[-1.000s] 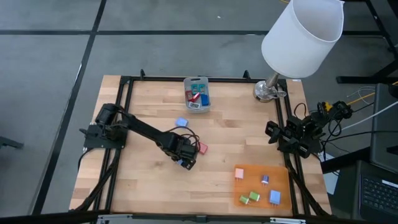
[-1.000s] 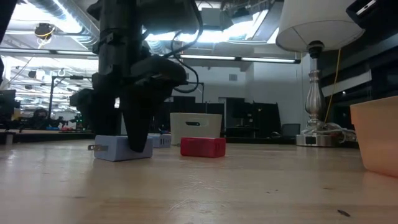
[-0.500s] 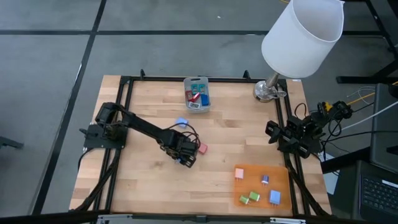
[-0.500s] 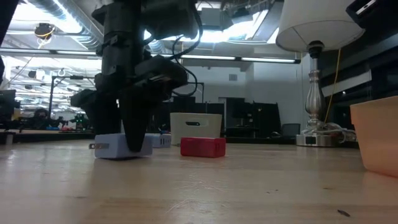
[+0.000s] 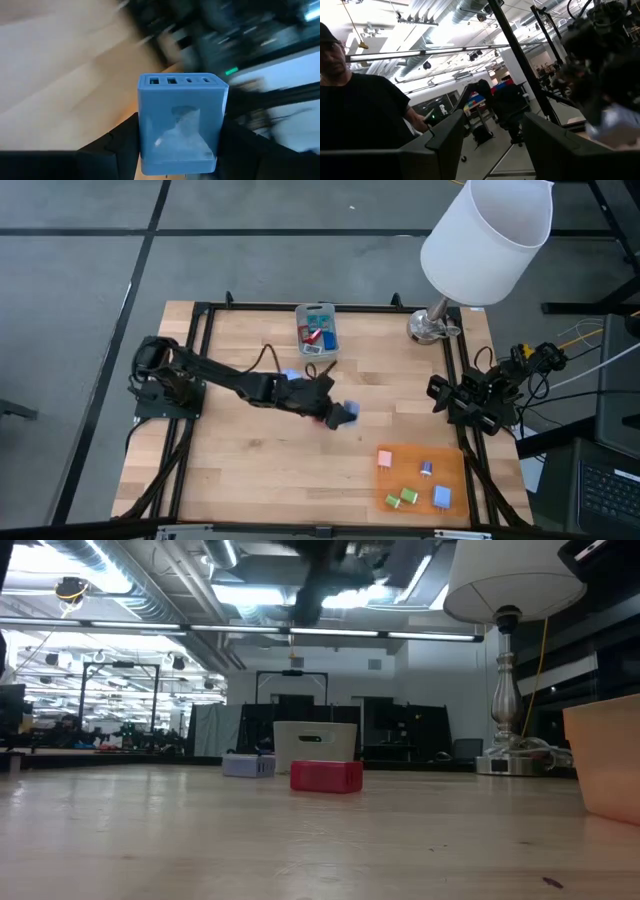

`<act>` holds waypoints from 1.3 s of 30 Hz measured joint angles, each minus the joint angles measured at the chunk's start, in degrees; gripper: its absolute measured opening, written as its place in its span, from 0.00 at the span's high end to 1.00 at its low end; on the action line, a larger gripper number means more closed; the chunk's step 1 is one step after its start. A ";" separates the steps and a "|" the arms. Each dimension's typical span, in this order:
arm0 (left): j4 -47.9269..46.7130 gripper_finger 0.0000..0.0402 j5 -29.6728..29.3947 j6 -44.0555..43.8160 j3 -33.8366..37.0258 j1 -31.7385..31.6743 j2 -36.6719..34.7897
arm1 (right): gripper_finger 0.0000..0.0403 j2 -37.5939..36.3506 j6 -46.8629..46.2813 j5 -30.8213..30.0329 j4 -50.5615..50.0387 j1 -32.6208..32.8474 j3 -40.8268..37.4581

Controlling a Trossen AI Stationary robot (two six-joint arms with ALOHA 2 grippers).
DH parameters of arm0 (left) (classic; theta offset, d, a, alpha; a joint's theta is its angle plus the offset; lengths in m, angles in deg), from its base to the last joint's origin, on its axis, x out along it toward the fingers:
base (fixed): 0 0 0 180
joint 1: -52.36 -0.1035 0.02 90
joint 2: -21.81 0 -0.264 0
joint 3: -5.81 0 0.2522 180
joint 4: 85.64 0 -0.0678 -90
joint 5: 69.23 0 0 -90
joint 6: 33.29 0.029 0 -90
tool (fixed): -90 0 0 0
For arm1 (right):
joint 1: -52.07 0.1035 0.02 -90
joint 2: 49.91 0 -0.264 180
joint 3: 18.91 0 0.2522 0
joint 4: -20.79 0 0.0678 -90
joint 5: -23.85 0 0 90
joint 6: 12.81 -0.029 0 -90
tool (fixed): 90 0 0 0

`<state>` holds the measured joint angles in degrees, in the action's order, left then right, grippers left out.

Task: Pick & Place Office items
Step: Put the bottom light blue charger adapter into the orange bin

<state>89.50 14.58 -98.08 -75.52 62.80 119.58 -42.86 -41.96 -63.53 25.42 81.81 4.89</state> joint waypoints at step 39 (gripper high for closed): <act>5.80 0.20 24.96 8.26 -51.08 0.39 46.28 | 0.50 -0.01 -1.92 0.66 0.14 -0.01 0.00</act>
<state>95.30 39.54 -89.82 -126.60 63.19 165.86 -42.88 -43.88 -62.87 25.55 81.80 4.89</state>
